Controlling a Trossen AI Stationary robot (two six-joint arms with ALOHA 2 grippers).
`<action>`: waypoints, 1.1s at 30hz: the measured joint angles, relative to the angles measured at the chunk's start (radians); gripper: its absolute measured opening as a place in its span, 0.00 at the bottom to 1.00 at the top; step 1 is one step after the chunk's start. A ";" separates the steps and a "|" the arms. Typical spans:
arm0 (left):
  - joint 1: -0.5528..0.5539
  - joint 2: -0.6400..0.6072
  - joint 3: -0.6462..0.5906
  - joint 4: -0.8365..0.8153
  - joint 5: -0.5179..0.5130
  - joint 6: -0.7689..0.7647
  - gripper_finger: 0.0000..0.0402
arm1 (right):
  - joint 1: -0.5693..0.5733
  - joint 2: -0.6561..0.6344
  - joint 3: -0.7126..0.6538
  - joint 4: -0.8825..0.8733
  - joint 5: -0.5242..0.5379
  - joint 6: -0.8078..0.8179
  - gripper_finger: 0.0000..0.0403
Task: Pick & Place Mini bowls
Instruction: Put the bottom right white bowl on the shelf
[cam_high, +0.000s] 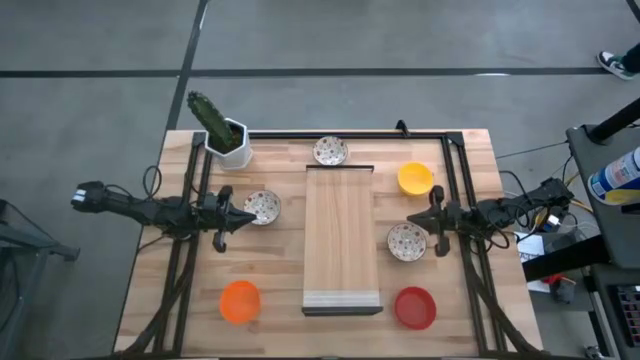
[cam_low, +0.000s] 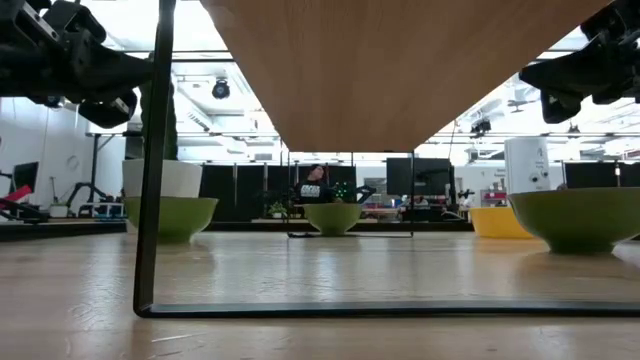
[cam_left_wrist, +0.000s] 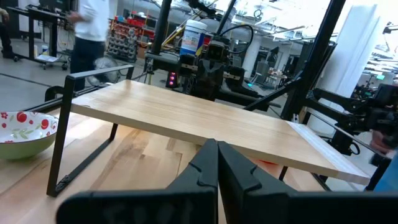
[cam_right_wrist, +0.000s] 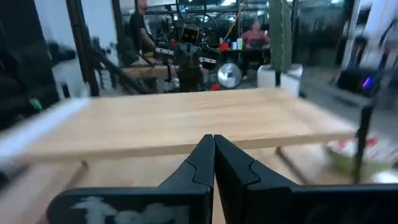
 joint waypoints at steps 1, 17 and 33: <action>0.000 0.000 0.000 0.000 0.000 0.000 0.01 | 0.000 0.000 0.000 0.012 0.000 0.088 0.02; 0.000 0.000 0.000 0.000 0.000 0.000 0.01 | -0.001 0.001 0.000 0.121 0.079 0.945 0.02; 0.000 0.000 0.000 0.036 -0.003 -0.319 0.01 | 0.000 0.094 0.143 0.044 0.066 1.286 0.09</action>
